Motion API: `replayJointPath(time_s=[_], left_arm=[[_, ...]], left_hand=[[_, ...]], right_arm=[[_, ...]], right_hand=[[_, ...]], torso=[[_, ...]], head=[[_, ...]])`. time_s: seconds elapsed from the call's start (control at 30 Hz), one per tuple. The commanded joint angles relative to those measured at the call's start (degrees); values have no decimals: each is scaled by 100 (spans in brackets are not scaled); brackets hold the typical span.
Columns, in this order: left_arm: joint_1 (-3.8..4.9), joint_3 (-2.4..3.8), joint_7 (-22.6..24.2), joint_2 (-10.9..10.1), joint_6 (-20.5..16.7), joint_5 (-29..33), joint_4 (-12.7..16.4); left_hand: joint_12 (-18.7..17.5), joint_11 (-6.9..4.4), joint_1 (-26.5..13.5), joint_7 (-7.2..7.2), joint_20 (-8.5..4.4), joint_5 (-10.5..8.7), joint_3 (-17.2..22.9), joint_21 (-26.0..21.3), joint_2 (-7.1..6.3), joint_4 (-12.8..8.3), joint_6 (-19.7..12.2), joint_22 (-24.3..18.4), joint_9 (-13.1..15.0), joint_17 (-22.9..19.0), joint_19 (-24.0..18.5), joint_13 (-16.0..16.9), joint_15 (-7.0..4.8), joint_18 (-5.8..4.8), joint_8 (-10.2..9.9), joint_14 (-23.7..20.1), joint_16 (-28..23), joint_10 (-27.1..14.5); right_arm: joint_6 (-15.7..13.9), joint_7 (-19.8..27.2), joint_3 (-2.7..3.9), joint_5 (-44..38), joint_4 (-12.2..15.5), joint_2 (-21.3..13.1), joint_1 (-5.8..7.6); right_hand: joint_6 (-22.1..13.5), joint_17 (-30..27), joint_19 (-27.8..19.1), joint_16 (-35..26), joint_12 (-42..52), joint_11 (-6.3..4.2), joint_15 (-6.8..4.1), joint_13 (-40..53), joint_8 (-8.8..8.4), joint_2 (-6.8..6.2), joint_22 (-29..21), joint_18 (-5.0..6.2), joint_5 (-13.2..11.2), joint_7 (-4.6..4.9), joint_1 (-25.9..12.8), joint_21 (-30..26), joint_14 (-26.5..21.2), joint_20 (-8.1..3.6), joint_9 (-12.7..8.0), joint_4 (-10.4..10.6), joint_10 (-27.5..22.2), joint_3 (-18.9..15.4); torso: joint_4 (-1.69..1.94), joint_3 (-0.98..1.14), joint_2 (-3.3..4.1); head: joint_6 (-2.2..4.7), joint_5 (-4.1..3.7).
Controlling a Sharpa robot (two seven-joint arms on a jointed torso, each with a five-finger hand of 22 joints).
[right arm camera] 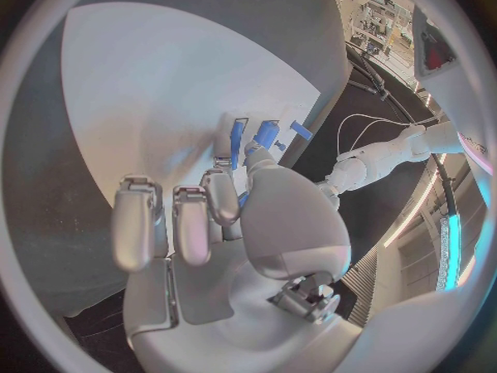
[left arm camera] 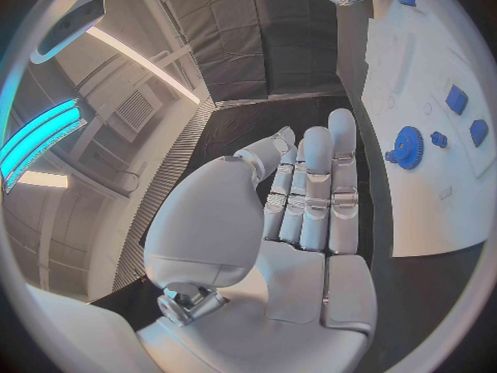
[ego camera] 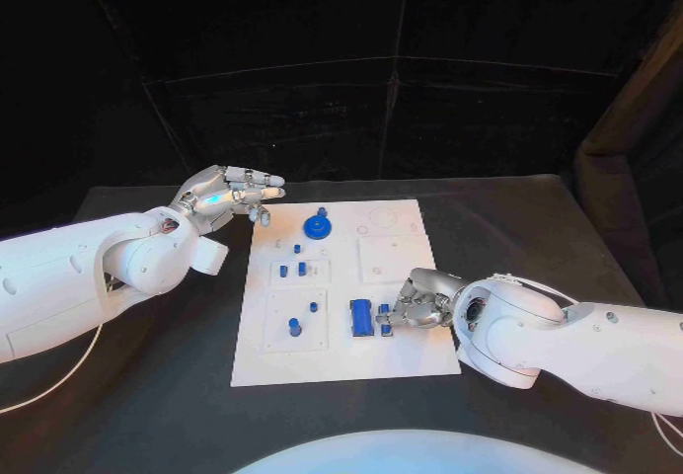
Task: Assemble the parts on the task board
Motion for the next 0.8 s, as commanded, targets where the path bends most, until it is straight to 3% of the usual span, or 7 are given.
replayJointPath(time_s=[0.03, 0.17, 0.27, 0.43, 0.5, 0.57, 0.8], left_arm=[[9, 4, 21, -4, 56, 19, 12], [9, 4, 22, -5, 54, 19, 12], [9, 4, 23, -6, 52, 19, 14], [9, 4, 25, -8, 49, 19, 13], [9, 4, 27, -7, 48, 19, 11], [9, 4, 28, -7, 49, 19, 11], [9, 4, 31, -7, 51, 19, 11]], left_hand=[[39, 8, -12, 31, 5, 3, -22, -27, 28, 1, -17, -7, -8, -5, -27, -8, 0, 78, 30, -47, 3, -52], [39, 8, -12, 31, 5, 3, -22, -27, 28, 1, -17, -7, -8, -5, -27, -8, 0, 78, 30, -47, 3, -52], [39, 8, -12, 31, 5, 3, -22, -27, 28, 1, -17, -7, -8, -5, -27, -8, 0, 78, 30, -47, 3, -52], [39, 8, -12, 31, 5, 3, -22, -27, 28, 1, -17, -7, -8, -5, -27, -8, 0, 78, 30, -47, 3, -52], [39, 8, -12, 31, 5, 3, -22, -27, 28, 1, -17, -7, -8, -5, -27, -8, 0, 78, 30, -47, 3, -52], [39, 8, -12, 31, 5, 3, -22, -27, 28, 1, -17, -7, -8, -5, -27, -8, 0, 78, 30, -47, 3, -52], [39, 8, -12, 31, 5, 3, -22, -27, 28, 1, -17, -7, -8, -5, -27, -8, 0, 78, 30, -47, 3, -52]], right_arm=[[-95, 124, 1, -21, 21, -43, 4], [-388, 389, 0, -31, 7, -137, 5], [-547, 746, 0, -70, -6, -231, 6], [-581, 1487, 0, -138, -19, -372, 6], [-520, 1827, 0, -204, -22, -426, 6], [-457, 2028, -1, -250, -29, -447, 6], [-287, 2356, -2, -397, -77, -442, 4]], right_hand=[[-2, 1003, 201, 6, -62, 34, -28, 49, 24, -97, 433, -67, -43, 30, -187, -3, 511, -27, 9, 118, 38, -124], [-415, 880, 120, -78, -345, 140, 43, -111, -177, -292, 247, -28, -235, 166, -255, -129, 483, 7, -64, 162, -95, -353], [-693, 821, 84, -120, -515, 238, 128, -210, -328, -323, 177, -15, -243, 280, -93, -181, 469, 78, -127, 92, -188, -414], [-1101, 781, 56, -150, -587, 368, 238, -247, -536, -200, 128, -2, -203, 441, 510, -220, 462, 188, -286, -220, -273, -335], [-1201, 783, 52, -148, -582, 411, 277, -242, -555, -96, 126, 0, -436, 492, 797, -225, 463, 231, -357, -387, -300, -253], [-1249, 790, 50, -144, -578, 428, 293, -241, -558, -60, 126, 1, -559, 515, 954, -225, 464, 251, -406, -496, -317, -199], [-1447, 804, 53, -134, -579, 478, 335, -247, -582, 4, 146, -2, -622, 584, 1264, -214, 466, 292, -567, -740, -355, -35]], torso=[[5, -3, 0], [3, -4, -4], [4, -6, -1], [4, -5, -6], [4, -3, -6], [2, -1, 0], [1, 1, 3]], head=[[4, -5], [19, -10], [31, -14], [40, -26], [40, -26], [44, -25], [44, -26]])
